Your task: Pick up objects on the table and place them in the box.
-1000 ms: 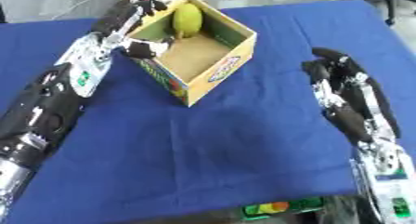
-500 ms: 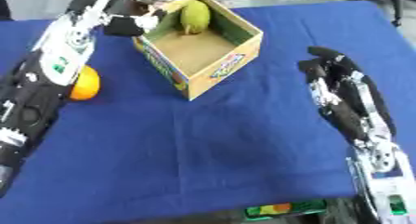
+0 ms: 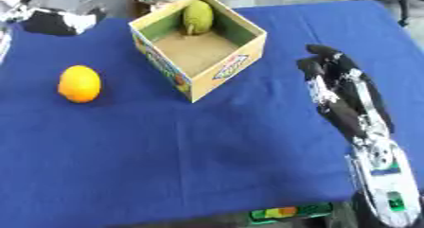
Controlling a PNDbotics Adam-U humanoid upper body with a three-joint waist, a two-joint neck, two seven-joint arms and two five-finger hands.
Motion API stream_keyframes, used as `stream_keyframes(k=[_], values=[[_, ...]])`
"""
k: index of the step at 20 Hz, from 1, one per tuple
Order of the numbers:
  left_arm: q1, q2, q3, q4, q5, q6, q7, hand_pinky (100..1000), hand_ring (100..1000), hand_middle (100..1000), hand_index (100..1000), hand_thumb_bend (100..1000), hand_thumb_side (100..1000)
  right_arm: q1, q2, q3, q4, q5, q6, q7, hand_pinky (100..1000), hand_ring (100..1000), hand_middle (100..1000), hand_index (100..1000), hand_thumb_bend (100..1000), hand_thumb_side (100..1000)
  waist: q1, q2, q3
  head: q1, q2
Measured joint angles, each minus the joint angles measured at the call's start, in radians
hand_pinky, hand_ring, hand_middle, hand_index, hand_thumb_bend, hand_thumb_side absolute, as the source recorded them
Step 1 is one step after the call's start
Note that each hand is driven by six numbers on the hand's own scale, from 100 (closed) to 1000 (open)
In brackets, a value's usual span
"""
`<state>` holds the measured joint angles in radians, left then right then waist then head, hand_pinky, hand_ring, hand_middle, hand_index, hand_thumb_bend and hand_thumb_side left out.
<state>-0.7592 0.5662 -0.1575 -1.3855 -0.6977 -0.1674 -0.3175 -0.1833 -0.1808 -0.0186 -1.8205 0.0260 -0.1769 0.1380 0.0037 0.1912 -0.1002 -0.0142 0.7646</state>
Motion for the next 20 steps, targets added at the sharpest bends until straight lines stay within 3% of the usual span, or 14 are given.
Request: stream_keyframes(k=[9, 16, 20], values=[[0.037, 0.038, 0.01, 0.178, -0.095, -0.066, -0.137, 705, 706, 766, 843, 465, 288, 0.001, 0.0, -0.006, 0.002, 0.003, -0.002, -0.003, 830, 772, 592, 817, 100, 499, -0.004, 0.0, -0.003, -0.002, 0.0], [0.017, -0.005, 0.007, 0.319, -0.111, -0.107, -0.138, 676, 672, 748, 829, 436, 304, 0.005, 0.0, -0.006, 0.003, 0.003, -0.002, -0.003, 830, 771, 592, 817, 100, 499, -0.008, 0.0, -0.007, -0.002, 0.0], [0.008, -0.031, -0.001, 0.36, -0.079, -0.138, -0.13, 663, 651, 715, 799, 362, 225, 0.005, 0.0, -0.006, 0.003, 0.003, -0.002, -0.003, 830, 771, 592, 817, 100, 498, -0.009, 0.0, -0.008, -0.002, 0.0]])
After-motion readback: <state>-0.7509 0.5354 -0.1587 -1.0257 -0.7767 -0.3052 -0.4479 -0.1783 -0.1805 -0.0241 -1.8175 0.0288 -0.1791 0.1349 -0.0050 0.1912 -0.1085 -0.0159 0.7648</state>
